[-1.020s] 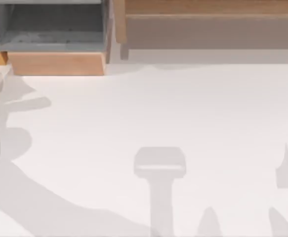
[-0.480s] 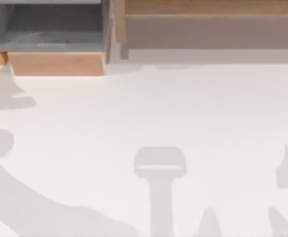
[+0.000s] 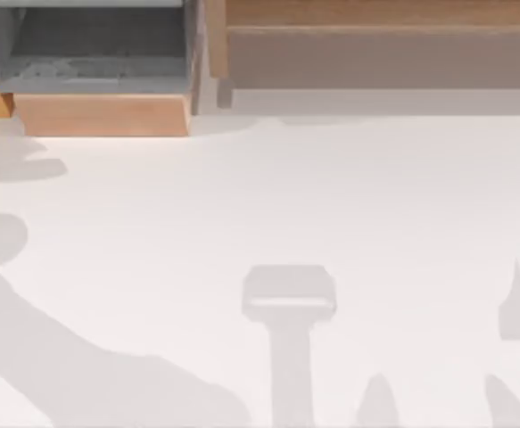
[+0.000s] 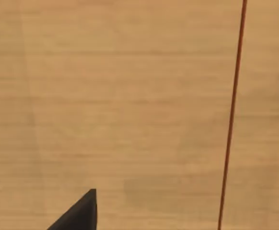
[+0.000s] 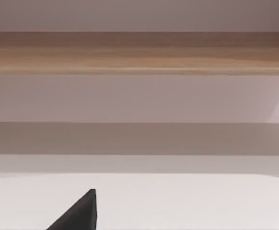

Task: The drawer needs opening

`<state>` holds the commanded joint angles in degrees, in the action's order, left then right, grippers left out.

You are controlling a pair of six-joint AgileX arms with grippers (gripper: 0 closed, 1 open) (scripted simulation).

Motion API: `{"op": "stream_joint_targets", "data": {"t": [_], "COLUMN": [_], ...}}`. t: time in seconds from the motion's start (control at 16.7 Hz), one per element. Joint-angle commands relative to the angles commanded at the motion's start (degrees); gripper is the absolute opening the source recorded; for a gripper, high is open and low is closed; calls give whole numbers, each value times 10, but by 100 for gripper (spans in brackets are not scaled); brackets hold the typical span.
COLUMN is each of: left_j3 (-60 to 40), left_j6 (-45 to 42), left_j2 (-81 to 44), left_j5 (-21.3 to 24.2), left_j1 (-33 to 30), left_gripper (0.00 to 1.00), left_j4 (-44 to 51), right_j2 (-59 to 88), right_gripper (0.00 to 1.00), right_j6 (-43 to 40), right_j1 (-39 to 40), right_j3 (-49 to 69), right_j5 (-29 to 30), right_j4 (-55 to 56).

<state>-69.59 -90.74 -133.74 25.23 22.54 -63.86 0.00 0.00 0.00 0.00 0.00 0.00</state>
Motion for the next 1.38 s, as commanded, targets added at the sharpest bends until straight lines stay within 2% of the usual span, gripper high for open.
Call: {"op": "stream_joint_targets", "data": {"t": [0.12,0.9,1.38], "left_j3": [0,0,0], "left_j6": [0,0,0], "left_j2": [0,0,0], "left_j5": [0,0,0], "left_j1": [0,0,0], "left_gripper": [100,2,0], "left_j4": [0,0,0], "right_j2": [0,0,0], "right_gripper": [100,100,100], "right_j6": [0,0,0], "right_j1": [0,0,0], "right_j3": [0,0,0], "right_j5": [0,0,0], "right_j4": [0,0,0]}}
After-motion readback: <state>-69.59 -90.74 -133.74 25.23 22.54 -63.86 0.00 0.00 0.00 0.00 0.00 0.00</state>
